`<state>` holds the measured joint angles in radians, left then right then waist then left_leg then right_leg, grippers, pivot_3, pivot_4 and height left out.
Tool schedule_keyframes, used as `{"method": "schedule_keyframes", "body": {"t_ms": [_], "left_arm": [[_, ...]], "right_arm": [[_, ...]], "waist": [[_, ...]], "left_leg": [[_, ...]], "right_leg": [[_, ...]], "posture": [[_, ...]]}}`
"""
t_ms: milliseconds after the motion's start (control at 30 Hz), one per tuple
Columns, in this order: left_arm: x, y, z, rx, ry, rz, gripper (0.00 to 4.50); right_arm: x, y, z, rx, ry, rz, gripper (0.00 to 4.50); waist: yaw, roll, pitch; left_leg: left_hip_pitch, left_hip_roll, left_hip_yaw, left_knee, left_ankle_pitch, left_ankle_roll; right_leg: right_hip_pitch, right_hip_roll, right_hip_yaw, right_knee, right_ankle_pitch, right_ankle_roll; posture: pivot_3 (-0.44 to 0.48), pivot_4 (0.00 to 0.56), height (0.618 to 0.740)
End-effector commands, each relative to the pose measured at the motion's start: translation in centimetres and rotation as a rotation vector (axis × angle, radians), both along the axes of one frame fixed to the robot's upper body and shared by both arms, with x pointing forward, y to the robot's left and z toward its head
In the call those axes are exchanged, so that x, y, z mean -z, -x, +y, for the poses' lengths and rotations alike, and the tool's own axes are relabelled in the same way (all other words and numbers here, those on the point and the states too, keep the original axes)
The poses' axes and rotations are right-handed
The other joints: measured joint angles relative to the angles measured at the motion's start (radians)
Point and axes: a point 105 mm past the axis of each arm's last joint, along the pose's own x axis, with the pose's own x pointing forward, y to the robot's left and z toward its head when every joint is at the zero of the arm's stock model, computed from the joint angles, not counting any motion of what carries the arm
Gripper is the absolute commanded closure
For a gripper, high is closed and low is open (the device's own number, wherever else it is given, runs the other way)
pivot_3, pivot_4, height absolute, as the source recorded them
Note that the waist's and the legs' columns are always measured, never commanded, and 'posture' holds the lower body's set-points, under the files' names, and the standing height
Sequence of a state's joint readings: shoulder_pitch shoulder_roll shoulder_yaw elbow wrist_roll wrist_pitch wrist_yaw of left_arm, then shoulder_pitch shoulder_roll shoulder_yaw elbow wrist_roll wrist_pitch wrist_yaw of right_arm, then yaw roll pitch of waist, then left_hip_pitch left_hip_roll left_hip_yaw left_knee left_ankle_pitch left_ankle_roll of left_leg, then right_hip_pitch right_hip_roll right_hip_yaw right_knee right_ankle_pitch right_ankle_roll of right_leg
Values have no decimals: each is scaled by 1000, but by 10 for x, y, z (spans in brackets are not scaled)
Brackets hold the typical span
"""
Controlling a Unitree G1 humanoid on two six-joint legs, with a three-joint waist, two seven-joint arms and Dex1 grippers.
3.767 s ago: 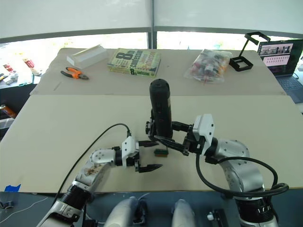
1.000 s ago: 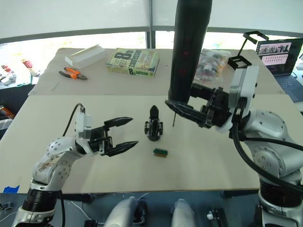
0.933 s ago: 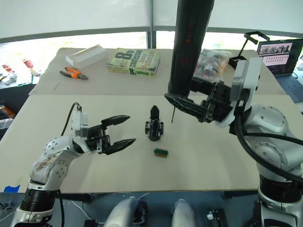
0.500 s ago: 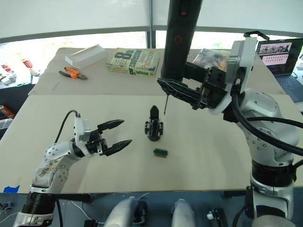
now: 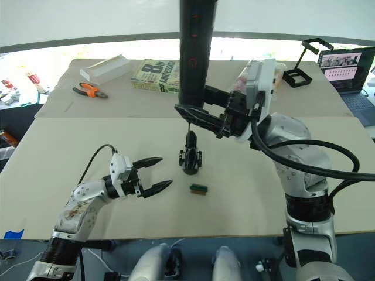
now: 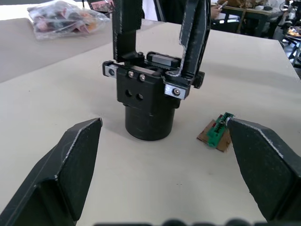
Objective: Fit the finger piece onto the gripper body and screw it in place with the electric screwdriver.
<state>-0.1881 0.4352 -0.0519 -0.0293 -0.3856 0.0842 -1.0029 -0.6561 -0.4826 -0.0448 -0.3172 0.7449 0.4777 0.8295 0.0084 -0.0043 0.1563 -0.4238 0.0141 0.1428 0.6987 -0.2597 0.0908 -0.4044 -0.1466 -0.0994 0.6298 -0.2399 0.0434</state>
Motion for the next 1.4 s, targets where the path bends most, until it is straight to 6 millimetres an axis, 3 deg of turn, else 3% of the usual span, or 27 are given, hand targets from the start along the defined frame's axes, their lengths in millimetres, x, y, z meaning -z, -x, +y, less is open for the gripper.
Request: {"method": "schedule_keyframes", "body": {"t_ms": [33,700,1400], "left_arm": [[-3,-3,-2,15,0,-37,0],[-16,-9,-33,45,37,-55,0],[-13,-5,-34,49,22,-36,0]], "right_arm": [[-13,5,1,-8,-28,-91,2593],[11,-2,13,-55,15,-30,2593],[27,-4,7,-48,50,-14,2593]], "waist": [[0,0,0],[-1,0,0],[-2,0,0]], "left_leg": [[0,0,0,0,0,0],[0,0,0,0,0,0],[0,0,0,0,0,0]], "right_leg": [[0,0,0,0,0,0],[0,0,0,0,0,0],[0,0,0,0,0,0]], "posture": [[0,150,740],[0,150,740],[0,150,740]]}}
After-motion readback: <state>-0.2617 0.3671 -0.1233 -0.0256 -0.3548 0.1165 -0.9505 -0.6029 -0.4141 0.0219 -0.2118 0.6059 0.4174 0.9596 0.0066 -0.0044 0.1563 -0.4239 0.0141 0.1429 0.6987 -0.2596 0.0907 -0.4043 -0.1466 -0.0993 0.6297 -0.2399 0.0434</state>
